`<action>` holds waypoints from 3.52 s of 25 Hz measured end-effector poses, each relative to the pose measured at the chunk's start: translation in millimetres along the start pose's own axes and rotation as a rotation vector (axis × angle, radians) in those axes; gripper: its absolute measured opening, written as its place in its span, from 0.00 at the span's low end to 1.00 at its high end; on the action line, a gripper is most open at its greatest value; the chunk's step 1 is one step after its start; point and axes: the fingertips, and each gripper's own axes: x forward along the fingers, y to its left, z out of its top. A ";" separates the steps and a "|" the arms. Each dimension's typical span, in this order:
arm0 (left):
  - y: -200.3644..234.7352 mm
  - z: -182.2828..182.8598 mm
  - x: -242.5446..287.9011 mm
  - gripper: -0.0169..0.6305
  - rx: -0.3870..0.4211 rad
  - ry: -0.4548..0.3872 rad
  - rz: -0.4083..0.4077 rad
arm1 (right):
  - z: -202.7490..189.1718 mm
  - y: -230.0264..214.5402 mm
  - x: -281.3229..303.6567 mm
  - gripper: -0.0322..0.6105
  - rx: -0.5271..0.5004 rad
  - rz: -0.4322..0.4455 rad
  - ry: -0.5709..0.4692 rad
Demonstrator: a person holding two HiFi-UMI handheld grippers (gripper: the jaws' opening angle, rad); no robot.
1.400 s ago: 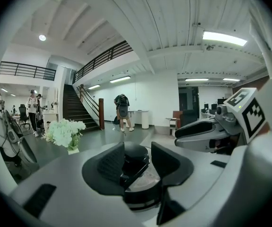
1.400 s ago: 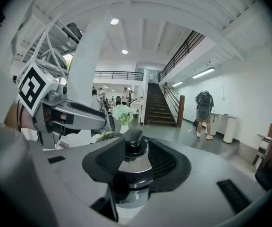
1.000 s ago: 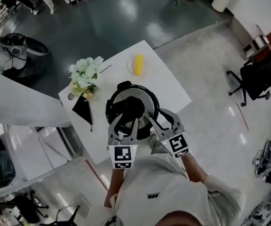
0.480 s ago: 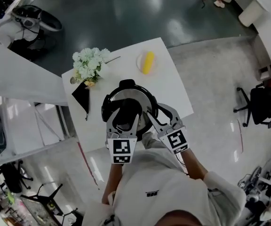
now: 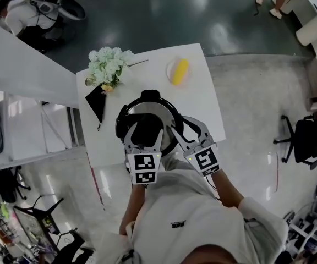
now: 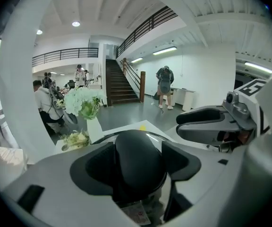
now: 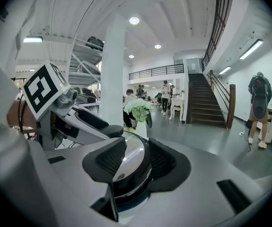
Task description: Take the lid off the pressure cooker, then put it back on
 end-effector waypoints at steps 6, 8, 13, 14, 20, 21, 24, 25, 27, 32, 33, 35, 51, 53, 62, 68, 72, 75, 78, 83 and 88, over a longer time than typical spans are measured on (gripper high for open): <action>2.3 -10.7 11.6 0.55 -0.013 0.081 0.091 | 0.6 -1.2 3.1 0.29 -0.011 0.059 0.002; 3.2 -13.9 14.1 0.55 -0.024 0.107 0.106 | -0.2 -2.6 4.3 0.29 -0.017 0.071 -0.008; 1.4 -17.5 17.3 0.52 -0.069 0.161 0.086 | -2.4 -4.5 6.5 0.29 -0.027 0.098 -0.018; 1.2 -18.0 17.5 0.51 -0.076 0.170 0.082 | -2.2 -3.7 6.1 0.29 -0.016 0.102 -0.007; 1.6 -16.9 17.0 0.50 -0.080 0.179 0.071 | -0.9 0.0 5.4 0.29 0.016 0.118 -0.016; 1.7 -16.0 16.1 0.50 -0.078 0.183 0.065 | -0.5 0.0 5.0 0.29 0.014 0.117 -0.019; 2.0 -15.8 15.2 0.50 -0.069 0.188 0.050 | -2.0 -2.3 3.8 0.29 0.002 0.108 -0.017; 2.1 -16.0 15.4 0.50 -0.065 0.188 0.046 | -1.2 -2.9 3.2 0.29 0.014 0.101 -0.019; 2.1 -16.3 16.0 0.50 -0.057 0.188 0.036 | -0.6 -4.5 1.8 0.29 0.033 0.086 -0.023; 1.8 -17.0 16.3 0.50 -0.014 0.189 -0.014 | -7.6 -6.5 -0.8 0.29 0.017 0.057 -0.014; 1.2 -16.9 16.5 0.50 -0.001 0.188 -0.030 | -8.1 -5.7 -1.1 0.29 0.018 0.051 -0.012; -0.2 -16.4 17.1 0.50 0.024 0.185 -0.063 | -9.3 -3.7 -1.2 0.29 0.017 0.039 -0.003; -6.9 -18.7 12.4 0.49 0.218 0.178 -0.304 | 0.0 11.3 10.5 0.29 0.027 -0.108 0.045; -6.3 -18.3 12.4 0.49 0.219 0.177 -0.307 | 0.6 12.1 11.2 0.29 0.033 -0.131 0.048; -1.7 -14.4 11.5 0.49 0.184 0.167 -0.324 | 1.0 17.8 7.6 0.29 0.053 -0.223 0.053; -3.1 -11.7 10.3 0.49 0.193 0.163 -0.318 | 5.9 19.6 5.2 0.29 0.045 -0.251 0.038; -5.3 -9.6 6.7 0.49 0.202 0.146 -0.306 | 10.5 18.0 4.2 0.29 0.053 -0.248 0.035; -8.8 -7.5 2.9 0.49 0.224 0.129 -0.299 | 9.8 13.7 7.9 0.29 0.015 -0.228 0.006; -9.5 -6.0 0.8 0.49 0.212 0.125 -0.289 | 12.0 12.4 8.8 0.29 0.022 -0.202 0.007; -7.0 -0.8 -2.3 0.48 0.166 0.121 -0.247 | 15.3 2.9 4.6 0.29 -0.016 -0.136 -0.033; -12.2 8.9 -7.7 0.48 0.146 0.110 -0.193 | 21.4 -4.5 -6.0 0.29 0.006 -0.074 -0.025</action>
